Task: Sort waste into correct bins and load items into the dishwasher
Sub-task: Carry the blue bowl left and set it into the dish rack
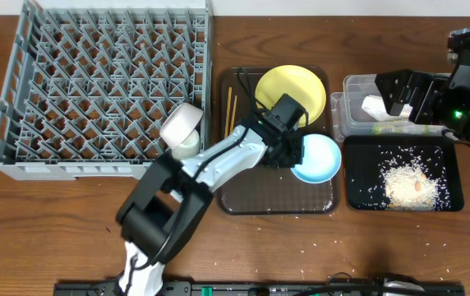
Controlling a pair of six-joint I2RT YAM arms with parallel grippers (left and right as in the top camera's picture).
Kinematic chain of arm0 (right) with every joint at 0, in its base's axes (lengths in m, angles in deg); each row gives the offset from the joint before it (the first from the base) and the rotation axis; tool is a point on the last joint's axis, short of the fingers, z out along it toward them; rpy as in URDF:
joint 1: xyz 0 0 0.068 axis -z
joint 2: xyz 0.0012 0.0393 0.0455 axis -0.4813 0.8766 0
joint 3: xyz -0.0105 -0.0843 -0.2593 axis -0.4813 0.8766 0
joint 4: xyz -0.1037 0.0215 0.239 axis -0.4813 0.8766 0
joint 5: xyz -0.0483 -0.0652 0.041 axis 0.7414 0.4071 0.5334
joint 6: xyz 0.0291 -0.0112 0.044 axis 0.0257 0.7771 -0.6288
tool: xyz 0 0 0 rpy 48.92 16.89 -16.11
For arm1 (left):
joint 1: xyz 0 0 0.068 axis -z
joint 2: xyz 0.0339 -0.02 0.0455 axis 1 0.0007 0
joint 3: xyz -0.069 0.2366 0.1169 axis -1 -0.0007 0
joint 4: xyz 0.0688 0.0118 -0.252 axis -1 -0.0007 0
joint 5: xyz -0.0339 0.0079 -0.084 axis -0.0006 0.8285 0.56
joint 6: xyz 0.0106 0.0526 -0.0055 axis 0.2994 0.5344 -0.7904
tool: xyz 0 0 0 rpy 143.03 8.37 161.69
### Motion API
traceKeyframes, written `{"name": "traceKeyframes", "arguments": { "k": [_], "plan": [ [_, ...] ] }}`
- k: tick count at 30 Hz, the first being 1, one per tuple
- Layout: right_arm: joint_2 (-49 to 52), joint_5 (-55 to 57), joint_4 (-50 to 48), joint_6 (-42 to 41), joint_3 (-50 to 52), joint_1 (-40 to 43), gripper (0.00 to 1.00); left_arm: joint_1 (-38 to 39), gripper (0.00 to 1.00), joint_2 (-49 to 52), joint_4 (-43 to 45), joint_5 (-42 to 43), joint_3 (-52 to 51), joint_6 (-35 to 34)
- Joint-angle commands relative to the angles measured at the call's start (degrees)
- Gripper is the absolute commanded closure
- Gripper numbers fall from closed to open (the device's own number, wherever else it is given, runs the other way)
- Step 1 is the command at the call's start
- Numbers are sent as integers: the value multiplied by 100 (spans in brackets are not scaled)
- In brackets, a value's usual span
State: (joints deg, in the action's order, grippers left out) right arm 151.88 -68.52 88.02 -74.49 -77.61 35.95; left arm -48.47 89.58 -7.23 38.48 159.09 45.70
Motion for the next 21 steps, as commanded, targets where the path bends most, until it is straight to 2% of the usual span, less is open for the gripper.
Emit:
{"name": "traceKeyframes", "arguments": {
  "k": [1,7,10,15,21],
  "plan": [
    [0,-46,24,-57,-72,68,1,-144,93,-713,-59,-643,79,289],
    [0,-46,52,-57,-72,68,1,-846,93,-1370,-205,-1993,79,695],
    [0,-46,52,-57,-72,68,1,-1276,93,-1670,-173,-2942,79,778],
    [0,-46,52,-57,-72,68,1,-1851,93,-2017,267,-4745,79,1493],
    [0,-46,52,-57,-72,68,1,-2190,93,-1836,1093,-6690,79,2728]
  ]
}}
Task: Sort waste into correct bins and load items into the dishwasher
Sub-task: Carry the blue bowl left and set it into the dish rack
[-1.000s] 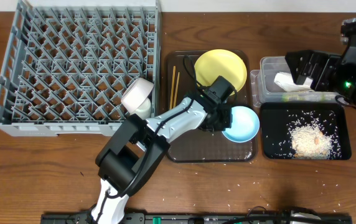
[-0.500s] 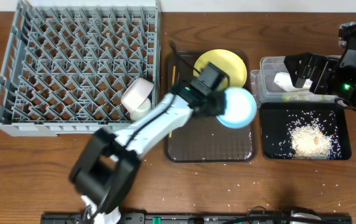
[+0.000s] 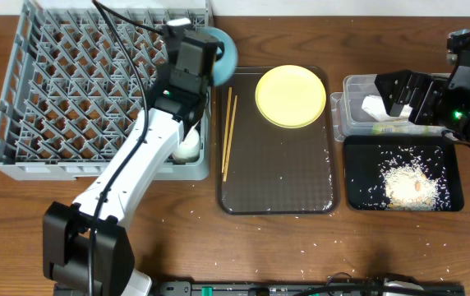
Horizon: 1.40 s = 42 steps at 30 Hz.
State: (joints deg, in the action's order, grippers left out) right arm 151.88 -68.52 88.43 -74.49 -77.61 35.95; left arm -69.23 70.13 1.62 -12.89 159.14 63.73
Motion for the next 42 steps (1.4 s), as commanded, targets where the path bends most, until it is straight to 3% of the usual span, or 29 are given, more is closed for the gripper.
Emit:
{"name": "traceKeyframes", "arguments": {
  "k": [1,11,15,18,42],
  "plan": [
    [0,-46,11,-57,-72,68,1,-151,93,162,323,-1727,74,1088],
    [0,-46,11,-57,-72,68,1,-402,93,1069,2286,-3268,74,3401],
    [0,-46,11,-57,-72,68,1,-402,93,1526,3270,-3536,74,4424],
    [0,-46,11,-57,-70,68,1,-400,93,1777,3495,-3569,74,4778],
    [0,-46,11,-57,-72,68,1,-7,92,2542,3558,-3770,72,4996]
  ]
}}
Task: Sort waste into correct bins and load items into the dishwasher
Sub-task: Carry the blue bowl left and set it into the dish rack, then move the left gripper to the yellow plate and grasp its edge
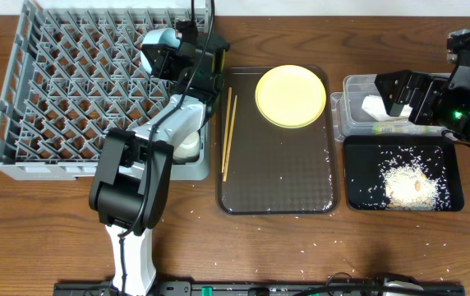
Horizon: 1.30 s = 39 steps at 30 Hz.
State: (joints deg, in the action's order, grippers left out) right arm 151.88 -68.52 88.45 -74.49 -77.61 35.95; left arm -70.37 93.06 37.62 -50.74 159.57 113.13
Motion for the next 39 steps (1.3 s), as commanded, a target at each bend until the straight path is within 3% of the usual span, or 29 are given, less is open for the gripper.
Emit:
{"name": "traceKeyframes", "arguments": {
  "k": [1,5,11,24,28,30,32,39],
  "plan": [
    [0,-46,9,-57,-72,68,1,146,89,249,-42,-11,28,57],
    [0,-46,9,-57,-72,68,1,330,71,249,-48,-46,28,57],
    [0,-46,9,-57,-72,68,1,579,53,249,-61,-46,28,55],
    [0,-46,9,-57,-70,68,1,721,49,247,-304,175,31,-210],
    [0,-46,9,-57,-70,68,1,748,38,243,-162,315,31,-208],
    [0,-46,9,-57,-72,68,1,776,24,238,-166,503,31,-210],
    [0,-46,9,-57,-72,68,1,826,17,238,-166,721,31,-210],
    [0,-46,9,-57,-72,68,1,975,16,216,-142,907,35,-356]
  ]
}}
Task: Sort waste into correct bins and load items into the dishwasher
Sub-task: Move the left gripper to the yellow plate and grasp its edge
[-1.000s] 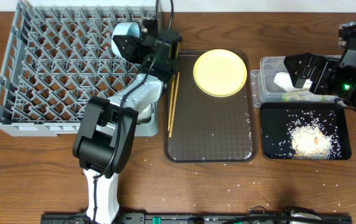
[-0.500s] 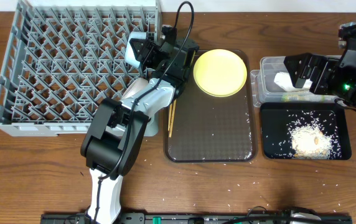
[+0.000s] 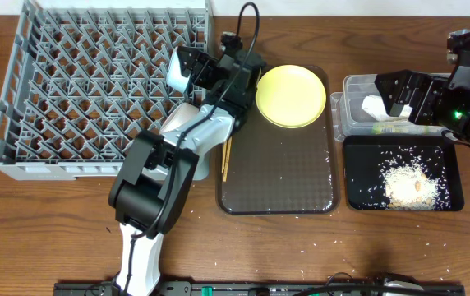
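A light blue bowl (image 3: 177, 72) stands on its edge in the right part of the grey dish rack (image 3: 71, 90). My left gripper (image 3: 195, 71) is right against the bowl's right side and appears shut on its rim. A white cup (image 3: 187, 117) sits in the rack under the left arm, partly hidden. On the dark tray (image 3: 276, 177) lie a yellow plate (image 3: 291, 96) and chopsticks (image 3: 226, 160). My right gripper (image 3: 387, 97) hangs open over the clear bin (image 3: 352, 115), beside a white scrap (image 3: 373, 105).
A black tray (image 3: 358, 177) at the right holds a heap of rice (image 3: 406, 182), with grains scattered across the table in front. The left arm lies across the rack's front right corner and the dark tray's left edge.
The left gripper and the blue bowl have shifted right and toward the front of the rack. The bowl now shows edge-on instead of round. The right arm has not moved.
The left gripper first held the blue bowl over the right side of the dark tray. Then it held the bowl at the rack's back right corner, then farther left over the rack. Now the bowl stands on edge in the rack's right part. The right arm stayed still.
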Controlling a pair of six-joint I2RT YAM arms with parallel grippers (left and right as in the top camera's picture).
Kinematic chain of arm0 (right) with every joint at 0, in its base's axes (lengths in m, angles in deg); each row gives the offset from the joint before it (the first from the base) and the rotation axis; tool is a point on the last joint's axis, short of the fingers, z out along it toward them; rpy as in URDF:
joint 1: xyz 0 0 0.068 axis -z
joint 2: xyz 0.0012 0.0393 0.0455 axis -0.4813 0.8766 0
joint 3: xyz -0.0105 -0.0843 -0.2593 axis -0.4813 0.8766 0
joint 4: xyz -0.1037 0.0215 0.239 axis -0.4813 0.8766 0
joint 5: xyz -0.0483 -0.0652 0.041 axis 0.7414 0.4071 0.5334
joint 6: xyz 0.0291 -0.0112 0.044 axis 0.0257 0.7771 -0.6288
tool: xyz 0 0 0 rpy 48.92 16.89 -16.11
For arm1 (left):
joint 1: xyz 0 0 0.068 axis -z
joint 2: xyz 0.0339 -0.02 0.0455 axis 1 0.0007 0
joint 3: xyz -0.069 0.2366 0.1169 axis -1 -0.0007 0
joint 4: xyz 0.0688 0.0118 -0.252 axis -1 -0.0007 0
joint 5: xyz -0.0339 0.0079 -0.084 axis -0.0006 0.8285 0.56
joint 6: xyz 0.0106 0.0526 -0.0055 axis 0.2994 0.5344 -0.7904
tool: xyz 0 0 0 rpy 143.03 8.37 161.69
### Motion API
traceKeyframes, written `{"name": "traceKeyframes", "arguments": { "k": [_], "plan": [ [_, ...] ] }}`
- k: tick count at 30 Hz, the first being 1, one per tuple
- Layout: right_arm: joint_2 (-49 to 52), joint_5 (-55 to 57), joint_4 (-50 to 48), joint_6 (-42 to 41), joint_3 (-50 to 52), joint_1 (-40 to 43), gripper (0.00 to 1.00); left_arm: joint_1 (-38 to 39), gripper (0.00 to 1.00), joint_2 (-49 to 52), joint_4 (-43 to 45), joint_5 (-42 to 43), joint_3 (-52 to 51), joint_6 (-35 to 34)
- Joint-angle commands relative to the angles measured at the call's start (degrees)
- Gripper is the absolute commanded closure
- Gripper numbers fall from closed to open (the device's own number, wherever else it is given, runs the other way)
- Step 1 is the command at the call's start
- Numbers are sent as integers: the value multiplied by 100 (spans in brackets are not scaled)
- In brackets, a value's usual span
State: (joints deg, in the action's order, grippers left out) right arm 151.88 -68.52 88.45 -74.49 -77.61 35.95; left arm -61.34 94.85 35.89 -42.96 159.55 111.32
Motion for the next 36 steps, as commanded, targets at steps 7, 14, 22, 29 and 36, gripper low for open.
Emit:
{"name": "traceKeyframes", "arguments": {
  "k": [7,14,22,29,36],
  "plan": [
    [0,-46,9,-57,-72,68,1,299,13,-481,-358,466,42,-780],
    [0,-46,9,-57,-72,68,1,219,12,-1569,-2649,3716,103,-3318],
    [0,-46,9,-57,-72,68,1,-76,15,-1738,-3595,6356,107,-6655],
    [0,-46,9,-57,-72,68,1,168,19,-1139,-3499,6389,105,-7685],
    [0,-46,9,-57,-72,68,1,297,22,-472,-3091,6537,105,-8327]
  ]
}}
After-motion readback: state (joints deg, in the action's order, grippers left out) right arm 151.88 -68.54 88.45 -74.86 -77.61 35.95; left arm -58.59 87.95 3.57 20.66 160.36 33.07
